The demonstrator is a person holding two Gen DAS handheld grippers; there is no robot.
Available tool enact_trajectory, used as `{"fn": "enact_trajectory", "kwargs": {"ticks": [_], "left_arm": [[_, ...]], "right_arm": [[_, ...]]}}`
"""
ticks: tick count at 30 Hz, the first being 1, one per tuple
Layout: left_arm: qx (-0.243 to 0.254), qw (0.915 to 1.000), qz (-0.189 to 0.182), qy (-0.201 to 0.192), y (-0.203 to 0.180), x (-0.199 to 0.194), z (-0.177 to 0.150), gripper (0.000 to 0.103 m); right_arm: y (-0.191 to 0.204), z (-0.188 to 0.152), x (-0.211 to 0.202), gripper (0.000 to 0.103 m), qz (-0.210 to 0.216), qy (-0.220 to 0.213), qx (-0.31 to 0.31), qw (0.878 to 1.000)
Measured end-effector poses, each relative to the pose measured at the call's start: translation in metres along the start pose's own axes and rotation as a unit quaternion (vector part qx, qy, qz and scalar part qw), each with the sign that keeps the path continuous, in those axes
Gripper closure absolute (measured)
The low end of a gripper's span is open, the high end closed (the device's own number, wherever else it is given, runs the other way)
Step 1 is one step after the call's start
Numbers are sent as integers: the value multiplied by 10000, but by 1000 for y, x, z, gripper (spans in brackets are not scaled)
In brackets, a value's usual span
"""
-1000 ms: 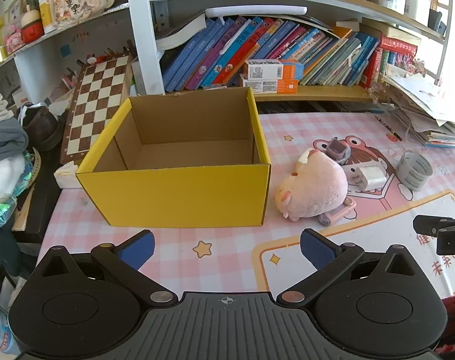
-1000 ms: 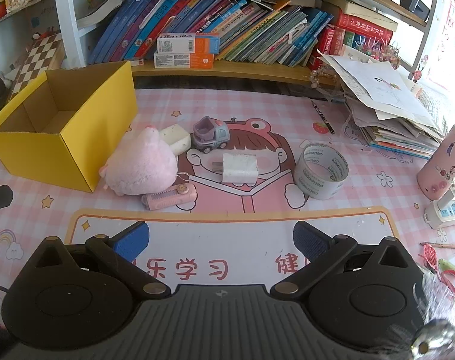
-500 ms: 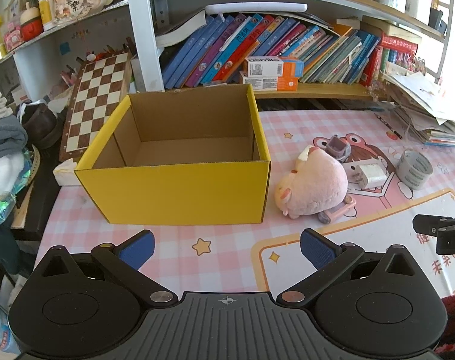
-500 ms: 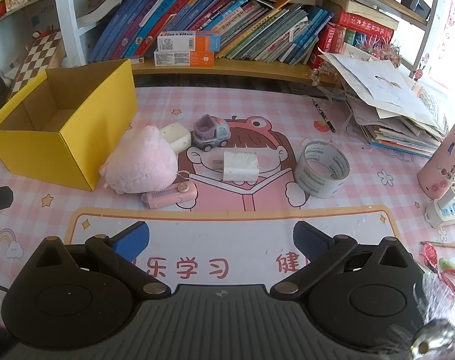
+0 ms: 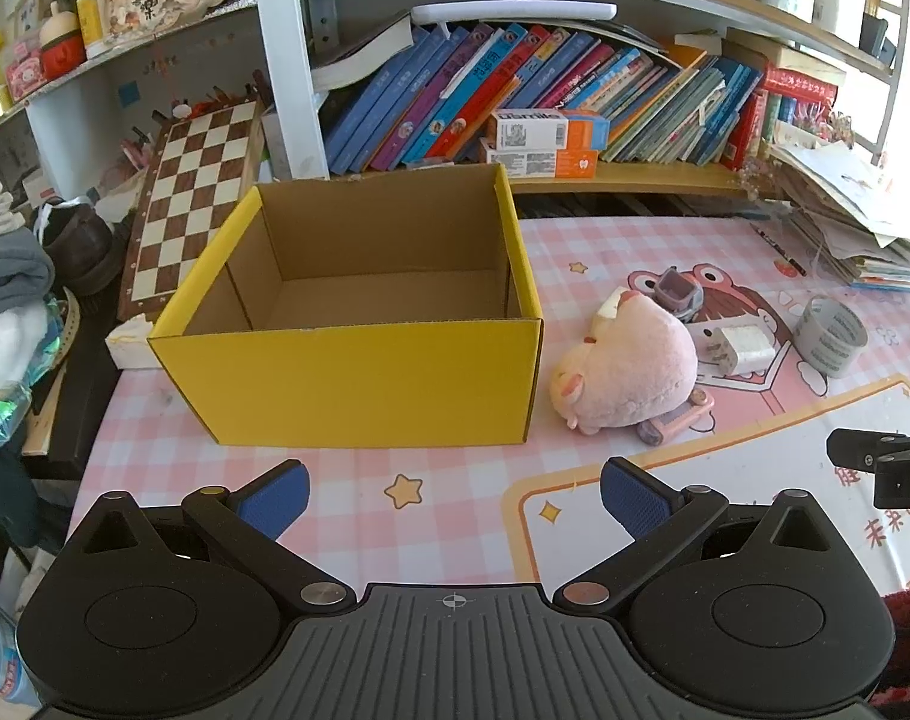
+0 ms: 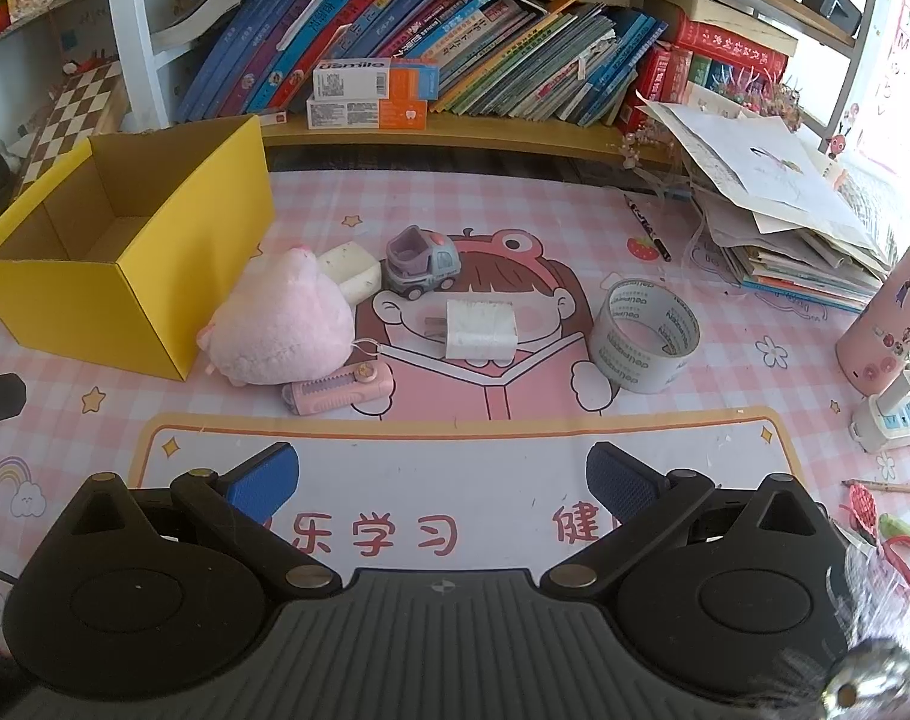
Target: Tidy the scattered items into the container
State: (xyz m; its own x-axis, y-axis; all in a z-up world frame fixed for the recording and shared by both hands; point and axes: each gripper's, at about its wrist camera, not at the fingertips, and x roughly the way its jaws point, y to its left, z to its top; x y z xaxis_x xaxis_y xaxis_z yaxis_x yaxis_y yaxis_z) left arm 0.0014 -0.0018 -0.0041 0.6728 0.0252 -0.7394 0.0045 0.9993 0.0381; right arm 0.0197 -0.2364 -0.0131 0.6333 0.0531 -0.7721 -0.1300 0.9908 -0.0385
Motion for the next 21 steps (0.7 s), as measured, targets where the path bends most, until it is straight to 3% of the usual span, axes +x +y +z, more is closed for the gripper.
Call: {"fn": "enact_trajectory", "kwargs": {"ticks": [21], "left_arm": [[-45, 10000, 37, 74, 1, 3, 2, 0]], "right_arm": [[1, 1, 3, 0, 8, 77, -30, 10000]]}}
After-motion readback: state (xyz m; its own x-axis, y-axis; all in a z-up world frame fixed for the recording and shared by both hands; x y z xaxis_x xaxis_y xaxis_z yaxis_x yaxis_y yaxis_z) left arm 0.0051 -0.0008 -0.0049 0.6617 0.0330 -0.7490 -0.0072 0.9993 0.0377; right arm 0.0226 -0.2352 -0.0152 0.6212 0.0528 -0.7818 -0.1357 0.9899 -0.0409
